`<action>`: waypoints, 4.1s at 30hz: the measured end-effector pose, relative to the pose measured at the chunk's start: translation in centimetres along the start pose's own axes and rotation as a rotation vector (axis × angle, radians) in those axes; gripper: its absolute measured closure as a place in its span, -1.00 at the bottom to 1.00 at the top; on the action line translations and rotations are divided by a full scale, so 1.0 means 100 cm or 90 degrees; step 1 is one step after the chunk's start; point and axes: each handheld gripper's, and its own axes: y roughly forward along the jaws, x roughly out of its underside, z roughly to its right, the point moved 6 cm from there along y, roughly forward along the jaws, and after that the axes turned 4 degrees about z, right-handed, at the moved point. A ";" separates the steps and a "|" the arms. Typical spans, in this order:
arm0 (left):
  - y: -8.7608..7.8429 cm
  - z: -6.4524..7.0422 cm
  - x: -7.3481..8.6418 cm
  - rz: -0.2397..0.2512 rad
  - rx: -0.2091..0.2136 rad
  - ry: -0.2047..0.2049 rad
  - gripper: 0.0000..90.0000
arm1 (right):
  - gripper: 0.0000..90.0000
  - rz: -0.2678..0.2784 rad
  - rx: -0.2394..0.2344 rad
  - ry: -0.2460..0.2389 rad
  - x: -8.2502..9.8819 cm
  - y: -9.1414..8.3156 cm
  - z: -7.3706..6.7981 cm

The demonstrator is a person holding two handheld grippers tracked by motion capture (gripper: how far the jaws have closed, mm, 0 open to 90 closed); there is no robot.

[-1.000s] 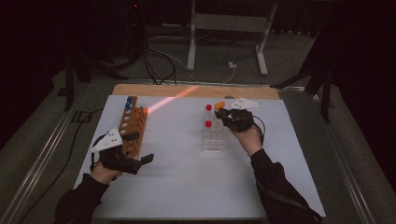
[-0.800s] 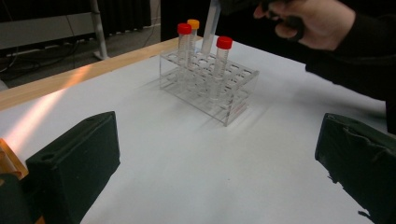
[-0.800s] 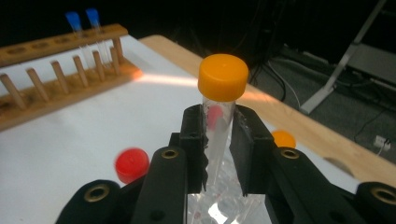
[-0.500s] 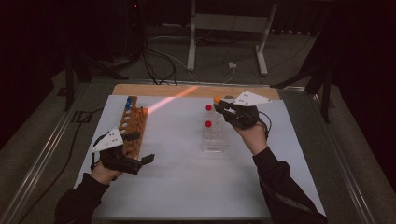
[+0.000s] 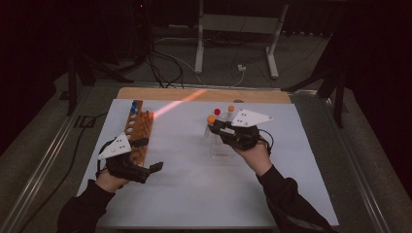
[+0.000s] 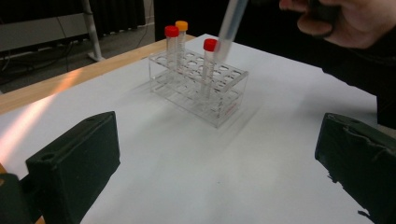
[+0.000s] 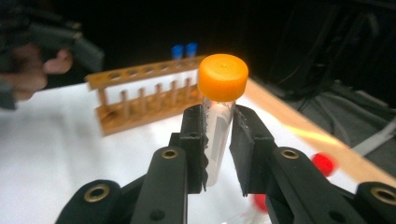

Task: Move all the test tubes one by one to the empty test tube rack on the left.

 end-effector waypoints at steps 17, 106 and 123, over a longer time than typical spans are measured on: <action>0.016 0.032 -0.012 0.000 0.067 0.015 -0.97 | 0.66 -0.064 -0.085 0.009 0.045 0.005 -0.052; -0.032 -0.109 -0.075 0.050 -0.258 0.001 0.59 | -0.97 -0.002 -0.135 0.074 0.035 0.000 -0.075; -0.030 -0.154 -0.048 0.062 -0.315 -0.049 0.59 | -0.97 0.005 -0.135 0.064 0.035 -0.002 -0.076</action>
